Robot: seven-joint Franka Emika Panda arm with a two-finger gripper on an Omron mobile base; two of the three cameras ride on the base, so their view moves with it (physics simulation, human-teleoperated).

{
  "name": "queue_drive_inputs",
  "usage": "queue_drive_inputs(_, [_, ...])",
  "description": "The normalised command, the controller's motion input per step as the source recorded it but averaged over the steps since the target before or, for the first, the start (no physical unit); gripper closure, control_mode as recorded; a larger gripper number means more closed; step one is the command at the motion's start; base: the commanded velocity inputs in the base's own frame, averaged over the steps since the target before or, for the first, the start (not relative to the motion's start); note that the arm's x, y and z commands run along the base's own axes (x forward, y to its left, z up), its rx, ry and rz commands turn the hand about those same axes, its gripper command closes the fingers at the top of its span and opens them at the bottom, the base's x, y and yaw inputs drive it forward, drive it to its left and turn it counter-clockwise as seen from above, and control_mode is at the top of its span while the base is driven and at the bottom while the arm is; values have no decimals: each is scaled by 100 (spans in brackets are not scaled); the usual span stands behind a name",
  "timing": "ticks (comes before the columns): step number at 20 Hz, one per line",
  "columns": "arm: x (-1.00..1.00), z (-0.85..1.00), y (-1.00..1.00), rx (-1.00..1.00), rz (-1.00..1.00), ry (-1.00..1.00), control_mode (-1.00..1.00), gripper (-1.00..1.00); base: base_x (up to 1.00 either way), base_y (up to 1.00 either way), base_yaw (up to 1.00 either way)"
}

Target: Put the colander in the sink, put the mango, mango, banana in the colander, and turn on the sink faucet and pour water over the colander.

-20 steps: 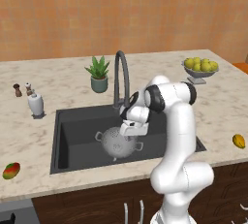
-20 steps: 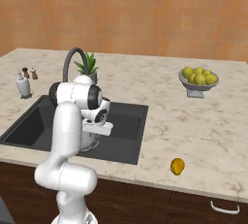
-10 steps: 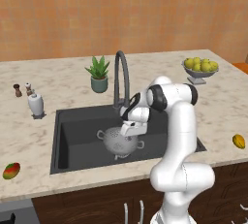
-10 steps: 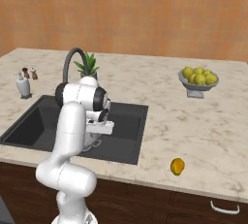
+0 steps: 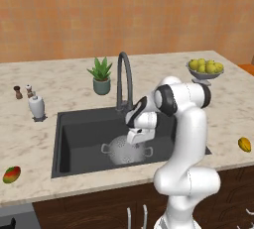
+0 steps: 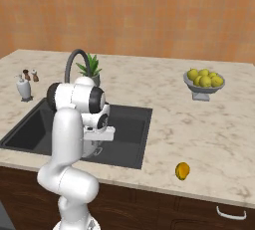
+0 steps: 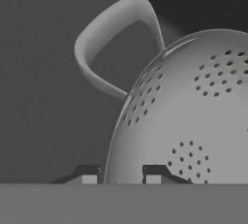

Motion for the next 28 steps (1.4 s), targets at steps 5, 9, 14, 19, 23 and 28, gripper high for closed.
queue_drive_inputs(5, [-36, -31, -82, 16, 38, -7, -100, 100, 0, 0, 0])
queue_drive_inputs(9, [-2, -35, -41, 23, 38, -3, -100, 100, 0, 0, 0])
queue_drive_inputs(14, [-1, -14, -37, 26, 37, -5, -100, -100, 0, 0, 0])
queue_drive_inputs(19, [-40, 10, -80, 20, 33, -17, -100, -100, 0, 0, 0])
queue_drive_inputs(23, [-87, 79, -84, 18, 28, -29, -100, -100, 0, 0, 0])
queue_drive_inputs(28, [-100, 100, -86, 24, 25, -41, -100, -100, 0, 0, 0])
